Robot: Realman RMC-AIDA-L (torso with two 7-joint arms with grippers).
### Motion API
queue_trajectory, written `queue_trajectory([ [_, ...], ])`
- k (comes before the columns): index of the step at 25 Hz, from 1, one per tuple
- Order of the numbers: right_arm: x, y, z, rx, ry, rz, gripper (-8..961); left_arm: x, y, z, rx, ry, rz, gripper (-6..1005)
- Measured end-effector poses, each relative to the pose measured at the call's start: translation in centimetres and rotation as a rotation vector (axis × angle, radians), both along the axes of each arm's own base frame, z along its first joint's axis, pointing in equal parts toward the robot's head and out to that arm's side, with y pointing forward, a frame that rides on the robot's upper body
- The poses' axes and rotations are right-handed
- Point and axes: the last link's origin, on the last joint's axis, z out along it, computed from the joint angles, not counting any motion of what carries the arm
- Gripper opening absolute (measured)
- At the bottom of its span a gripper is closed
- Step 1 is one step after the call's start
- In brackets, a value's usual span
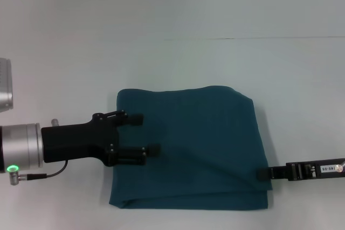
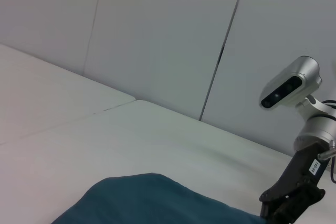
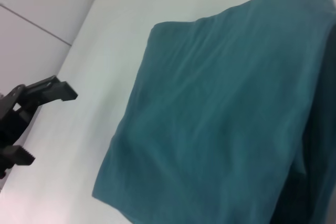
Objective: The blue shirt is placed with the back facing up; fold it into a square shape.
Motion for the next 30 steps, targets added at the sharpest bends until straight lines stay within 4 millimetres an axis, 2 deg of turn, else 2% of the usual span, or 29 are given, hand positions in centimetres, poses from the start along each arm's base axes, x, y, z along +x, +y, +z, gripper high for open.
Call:
queue_trajectory([
  [4,-0.3,-0.3,0.1,-0.016,0.027,0.013,15,0.0,0.0,0.0,0.001,-0.001,0.000,949],
  [11,-0.7,-0.8,0.6,-0.049,0.077,-0.012,46,0.1,0.1,0.0,0.002,-0.004,0.000,949],
  [17,-0.4,-0.9,1.1,-0.066,0.083,-0.081,72,0.1,0.0,-0.1,-0.001,-0.008,0.005,949],
  [30,0.5,-1.0,1.7,-0.065,0.036,-0.090,129,0.2,0.2,-0.1,0.002,-0.011,0.004,947],
])
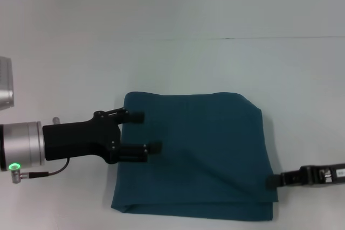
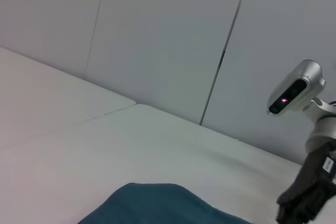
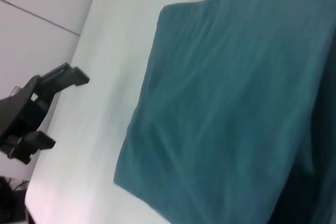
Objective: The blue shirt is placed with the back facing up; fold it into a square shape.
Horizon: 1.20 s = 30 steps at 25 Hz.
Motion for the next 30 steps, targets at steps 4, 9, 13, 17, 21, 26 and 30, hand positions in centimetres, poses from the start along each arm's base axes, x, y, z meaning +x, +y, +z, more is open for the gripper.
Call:
queue_trajectory([
  [4,0.8,0.8,1.5,0.110,0.013,-0.025,147,0.1,0.3,0.1,0.009,0.000,0.001,946],
  [9,1.3,2.0,3.6,0.248,0.035,-0.034,287,0.0,1.6,0.4,0.071,0.001,0.056,945],
  [13,0.7,2.9,4.2,0.314,0.055,0.010,413,-0.2,3.4,0.6,0.127,0.005,0.164,944],
  [17,0.0,3.3,4.0,0.362,0.077,0.076,582,-0.6,4.8,0.3,0.164,0.019,0.268,943],
  [21,-0.6,3.6,4.1,0.438,0.111,0.136,762,-1.4,6.0,0.3,0.196,0.030,0.385,943],
  [26,-1.2,4.0,4.3,0.485,0.132,0.166,893,-2.3,7.0,0.6,0.217,0.025,0.519,942],
  [30,-1.4,4.5,5.1,0.470,0.114,0.181,931,-2.7,7.1,0.6,0.209,0.022,0.573,940],
])
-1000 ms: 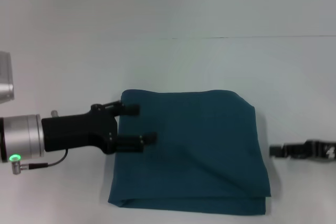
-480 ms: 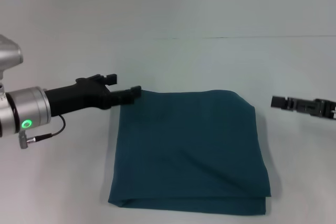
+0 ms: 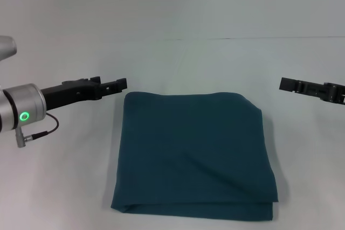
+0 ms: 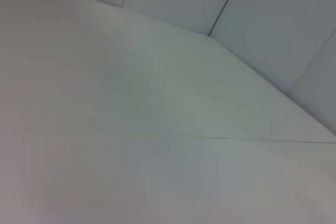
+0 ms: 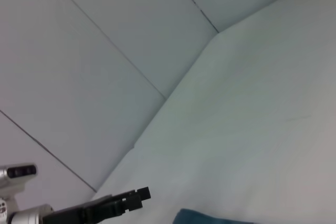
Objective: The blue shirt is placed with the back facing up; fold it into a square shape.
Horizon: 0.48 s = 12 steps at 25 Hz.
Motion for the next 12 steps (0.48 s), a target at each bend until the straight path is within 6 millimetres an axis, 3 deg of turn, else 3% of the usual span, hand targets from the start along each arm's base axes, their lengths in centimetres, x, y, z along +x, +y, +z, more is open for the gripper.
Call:
queue_trajectory([
  [6,0.1,0.1,0.8,-0.027,-0.008,-0.008,928,-1.0,0.2,-0.6,-0.012,0.024,0.108,935],
  [12,0.2,0.2,1.5,-0.035,0.009,-0.037,927,-0.8,0.0,-1.8,-0.043,0.060,0.106,930],
])
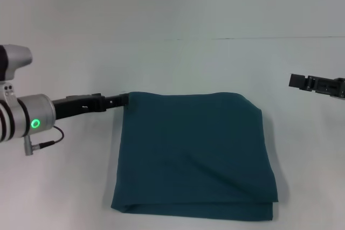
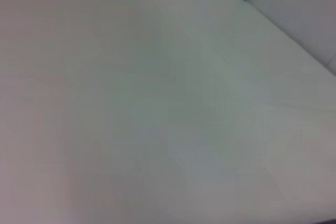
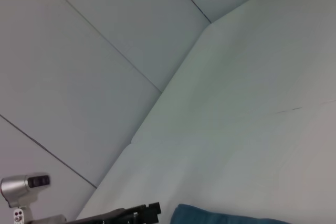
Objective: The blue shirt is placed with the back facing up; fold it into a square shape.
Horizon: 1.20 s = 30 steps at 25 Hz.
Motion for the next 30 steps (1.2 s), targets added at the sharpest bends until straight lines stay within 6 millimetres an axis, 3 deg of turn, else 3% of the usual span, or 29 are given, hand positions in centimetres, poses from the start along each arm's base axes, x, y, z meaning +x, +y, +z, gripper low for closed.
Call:
queue_trajectory([
  [18,0.0,0.1,-0.3,-0.007,-0.002,-0.008,927,2.8,0.3,-2.6,-0.103,0.038,-0.096,915],
  [30,0.0,0.0,-0.5,-0.008,-0.001,-0.007,926,2.9,0.4,-2.7,-0.098,0.043,-0.101,905],
])
